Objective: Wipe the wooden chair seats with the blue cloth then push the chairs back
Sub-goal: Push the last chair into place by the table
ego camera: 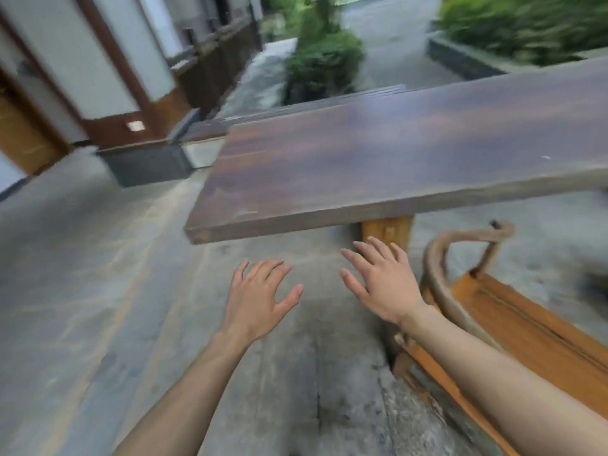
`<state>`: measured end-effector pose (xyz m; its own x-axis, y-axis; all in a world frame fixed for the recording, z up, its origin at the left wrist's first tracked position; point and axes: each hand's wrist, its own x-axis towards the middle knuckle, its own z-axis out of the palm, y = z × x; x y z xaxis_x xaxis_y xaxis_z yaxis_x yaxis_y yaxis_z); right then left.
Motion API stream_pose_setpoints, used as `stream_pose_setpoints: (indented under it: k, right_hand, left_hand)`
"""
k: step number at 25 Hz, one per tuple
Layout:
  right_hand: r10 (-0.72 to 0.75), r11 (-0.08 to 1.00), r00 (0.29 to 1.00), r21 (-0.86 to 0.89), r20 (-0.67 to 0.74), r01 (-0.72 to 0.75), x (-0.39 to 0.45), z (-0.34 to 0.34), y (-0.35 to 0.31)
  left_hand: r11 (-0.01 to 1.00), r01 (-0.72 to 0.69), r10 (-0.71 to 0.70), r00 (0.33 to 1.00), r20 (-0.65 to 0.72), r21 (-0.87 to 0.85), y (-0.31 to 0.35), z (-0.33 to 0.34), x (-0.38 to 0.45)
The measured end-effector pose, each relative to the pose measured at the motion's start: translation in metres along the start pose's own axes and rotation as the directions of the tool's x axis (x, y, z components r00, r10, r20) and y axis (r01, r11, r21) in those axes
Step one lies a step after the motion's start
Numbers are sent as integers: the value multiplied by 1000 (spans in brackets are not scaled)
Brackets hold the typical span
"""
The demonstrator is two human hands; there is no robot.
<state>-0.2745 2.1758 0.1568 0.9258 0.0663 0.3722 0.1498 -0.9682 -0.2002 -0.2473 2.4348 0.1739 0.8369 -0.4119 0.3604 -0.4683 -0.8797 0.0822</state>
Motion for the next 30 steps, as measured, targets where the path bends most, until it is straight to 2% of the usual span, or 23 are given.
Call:
stream_pose_setpoints:
  k: [2,4,6,8,12,16,20,24,26,30]
  right_hand:
    - [171,980,985,-95,-32,-174,-25,-11,13]
    - [356,919,933,-158,-58,-361,-62,-28,13]
    - [492,836,863,-218,-114,-505,-107,-45,6]
    - [620,717,764,-268,-175,-643,-158,-66,-8]
    - [761,497,588,-337,-274,-800,-254,-96,-45]
    - [819,370,479,-347,-316,-862,-303,-109,-69]
    - [812,372,477,-332,-337,-867,-325,-111,-77]
    - [797,407,508,-331,-328,-851,-345,-101,-70]
    - [801,406,502,-319,-326,-856,-351,-87,-54]
    - [807,422,497,-278,-320,-863,-374,-16,0]
  left_hand:
    - [981,-171,171,985,-11,-93,11,18,31]
    - [916,-351,352,935,-32,-191,26,35,49]
    - [842,-462,472,881,-36,-278,47,47,54]
    - [756,-557,585,811,-29,-343,74,53,51]
    - [615,-669,729,684,-22,-417,121,52,25]
    - [557,-715,797,603,30,-424,147,49,1]
    - [551,-729,806,591,33,-406,157,46,-17]
    - [597,-696,771,636,45,-399,164,52,-27]
    - [600,-707,775,630,52,-374,170,72,-30]
    - [598,-709,780,623,66,-374,197,159,-46]
